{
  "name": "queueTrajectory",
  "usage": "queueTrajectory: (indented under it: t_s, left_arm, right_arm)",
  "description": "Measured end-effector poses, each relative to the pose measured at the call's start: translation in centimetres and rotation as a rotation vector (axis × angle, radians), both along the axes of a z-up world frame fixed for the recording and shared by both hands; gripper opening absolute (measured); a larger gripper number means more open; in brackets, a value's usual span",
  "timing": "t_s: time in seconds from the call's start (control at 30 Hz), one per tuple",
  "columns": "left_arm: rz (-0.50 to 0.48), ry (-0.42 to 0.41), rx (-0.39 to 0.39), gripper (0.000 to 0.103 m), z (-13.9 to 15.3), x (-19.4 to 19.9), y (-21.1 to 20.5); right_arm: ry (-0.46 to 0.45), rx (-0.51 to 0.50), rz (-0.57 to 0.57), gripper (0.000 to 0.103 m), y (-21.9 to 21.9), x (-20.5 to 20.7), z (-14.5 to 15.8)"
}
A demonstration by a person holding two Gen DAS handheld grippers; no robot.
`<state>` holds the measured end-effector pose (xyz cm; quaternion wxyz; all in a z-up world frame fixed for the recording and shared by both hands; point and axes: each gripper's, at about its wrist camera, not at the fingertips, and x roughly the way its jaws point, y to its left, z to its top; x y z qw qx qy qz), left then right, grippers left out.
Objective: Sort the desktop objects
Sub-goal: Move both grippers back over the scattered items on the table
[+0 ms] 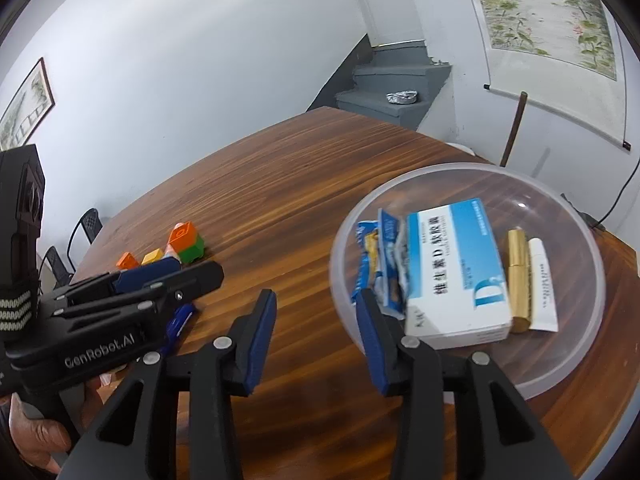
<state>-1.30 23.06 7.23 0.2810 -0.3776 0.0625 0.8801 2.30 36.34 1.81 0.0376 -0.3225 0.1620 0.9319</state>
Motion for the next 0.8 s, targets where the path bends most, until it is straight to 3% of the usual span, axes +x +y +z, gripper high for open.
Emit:
queueTrajectory:
  t_s: [0.57, 0.8]
  left_arm:
    - [0.124, 0.009, -0.052, 0.060, -0.5, -3.0, -9.7]
    - [0.178, -0.030, -0.047, 0.059, -1.5, -5.2, -13.1]
  right_arm:
    - [-0.063, 0.007, 0.162, 0.059, -8.3, -2.4, -0.7]
    - [-0.106, 0.006, 0.232, 0.060, -11.8, -3.9, -1.7]
